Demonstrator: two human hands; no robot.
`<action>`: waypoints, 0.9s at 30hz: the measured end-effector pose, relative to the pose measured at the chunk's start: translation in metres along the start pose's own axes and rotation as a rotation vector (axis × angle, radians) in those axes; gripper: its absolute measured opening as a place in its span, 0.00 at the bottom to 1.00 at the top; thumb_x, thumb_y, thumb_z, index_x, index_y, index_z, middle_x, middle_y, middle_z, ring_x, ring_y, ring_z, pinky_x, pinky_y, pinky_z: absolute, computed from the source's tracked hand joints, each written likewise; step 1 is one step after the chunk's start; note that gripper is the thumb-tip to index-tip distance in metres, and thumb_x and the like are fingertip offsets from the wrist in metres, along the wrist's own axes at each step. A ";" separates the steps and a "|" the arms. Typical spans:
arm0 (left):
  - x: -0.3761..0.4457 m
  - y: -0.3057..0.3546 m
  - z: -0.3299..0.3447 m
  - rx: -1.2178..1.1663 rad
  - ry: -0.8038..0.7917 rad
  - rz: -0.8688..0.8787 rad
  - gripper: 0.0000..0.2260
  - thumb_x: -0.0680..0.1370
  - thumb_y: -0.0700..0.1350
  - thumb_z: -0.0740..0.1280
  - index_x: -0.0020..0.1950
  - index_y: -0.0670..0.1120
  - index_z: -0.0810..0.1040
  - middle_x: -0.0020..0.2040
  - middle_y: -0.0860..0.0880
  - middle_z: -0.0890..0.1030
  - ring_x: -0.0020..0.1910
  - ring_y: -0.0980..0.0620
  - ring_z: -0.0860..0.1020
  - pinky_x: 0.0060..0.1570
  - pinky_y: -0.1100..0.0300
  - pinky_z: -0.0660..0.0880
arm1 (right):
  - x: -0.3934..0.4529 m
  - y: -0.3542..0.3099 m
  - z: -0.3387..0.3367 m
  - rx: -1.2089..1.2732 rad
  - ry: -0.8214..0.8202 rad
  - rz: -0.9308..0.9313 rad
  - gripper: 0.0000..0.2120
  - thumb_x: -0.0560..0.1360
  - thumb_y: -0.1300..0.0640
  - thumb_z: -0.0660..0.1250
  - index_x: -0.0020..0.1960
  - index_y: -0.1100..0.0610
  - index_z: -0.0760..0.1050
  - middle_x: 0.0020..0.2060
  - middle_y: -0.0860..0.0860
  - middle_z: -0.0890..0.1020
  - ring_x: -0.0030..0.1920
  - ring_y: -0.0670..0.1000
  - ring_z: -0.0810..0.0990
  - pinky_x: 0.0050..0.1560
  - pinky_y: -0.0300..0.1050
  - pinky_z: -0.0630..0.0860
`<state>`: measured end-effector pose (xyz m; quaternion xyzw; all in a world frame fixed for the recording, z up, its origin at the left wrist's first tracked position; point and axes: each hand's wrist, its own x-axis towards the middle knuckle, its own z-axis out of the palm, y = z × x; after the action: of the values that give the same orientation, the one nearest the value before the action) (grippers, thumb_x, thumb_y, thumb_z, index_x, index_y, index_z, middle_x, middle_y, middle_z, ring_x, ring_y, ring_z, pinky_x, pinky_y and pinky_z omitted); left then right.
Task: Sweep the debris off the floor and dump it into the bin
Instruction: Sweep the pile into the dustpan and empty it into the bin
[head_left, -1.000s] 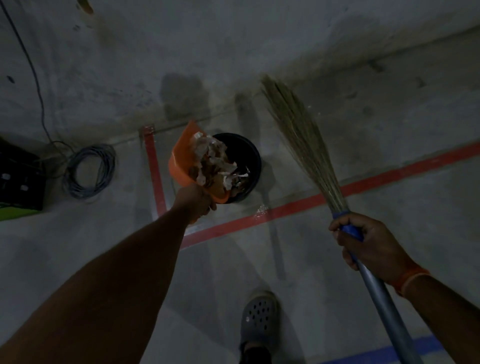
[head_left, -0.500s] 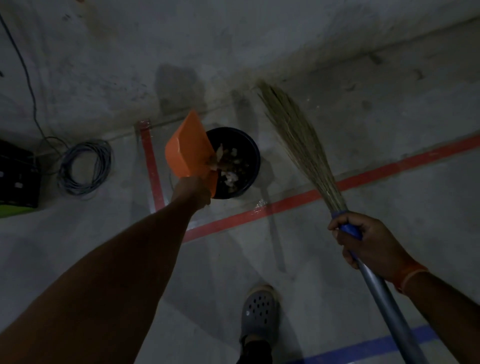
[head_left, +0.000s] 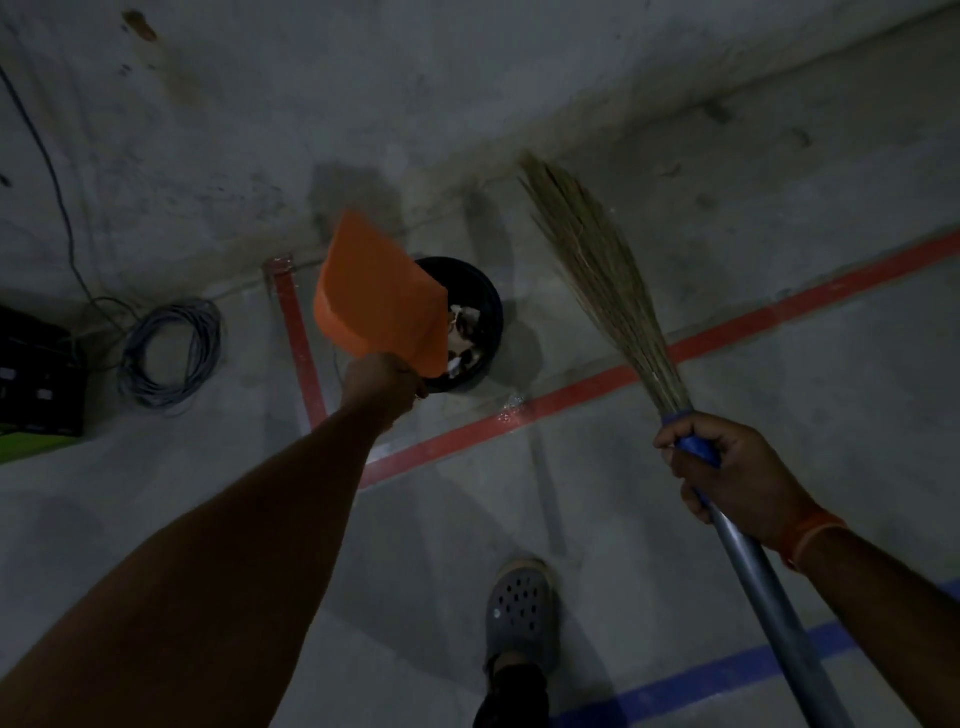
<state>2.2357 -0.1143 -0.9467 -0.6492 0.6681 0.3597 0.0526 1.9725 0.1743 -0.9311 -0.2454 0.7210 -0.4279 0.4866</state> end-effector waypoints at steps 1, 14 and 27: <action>-0.005 -0.007 0.002 -0.096 0.004 0.019 0.12 0.76 0.39 0.65 0.35 0.44 0.83 0.33 0.43 0.82 0.25 0.52 0.76 0.23 0.62 0.69 | -0.002 0.003 -0.002 0.004 0.004 -0.006 0.07 0.76 0.70 0.65 0.47 0.60 0.79 0.34 0.56 0.76 0.23 0.57 0.73 0.27 0.47 0.73; -0.283 -0.012 0.148 -0.398 -0.329 0.183 0.14 0.79 0.29 0.57 0.40 0.33 0.81 0.26 0.46 0.77 0.21 0.52 0.70 0.20 0.65 0.65 | -0.209 0.137 -0.133 -0.054 0.108 -0.003 0.07 0.76 0.66 0.67 0.47 0.55 0.80 0.30 0.54 0.77 0.24 0.57 0.76 0.26 0.46 0.74; -0.542 -0.030 0.310 -0.213 -0.635 0.319 0.12 0.76 0.32 0.61 0.38 0.34 0.83 0.32 0.37 0.78 0.23 0.51 0.71 0.23 0.65 0.65 | -0.541 0.306 -0.217 -0.062 0.254 0.128 0.09 0.77 0.67 0.66 0.46 0.55 0.79 0.31 0.63 0.77 0.23 0.57 0.76 0.25 0.47 0.74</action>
<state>2.2221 0.5089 -0.8959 -0.3949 0.6700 0.6144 0.1327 2.0131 0.8296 -0.8921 -0.1576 0.8039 -0.4011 0.4099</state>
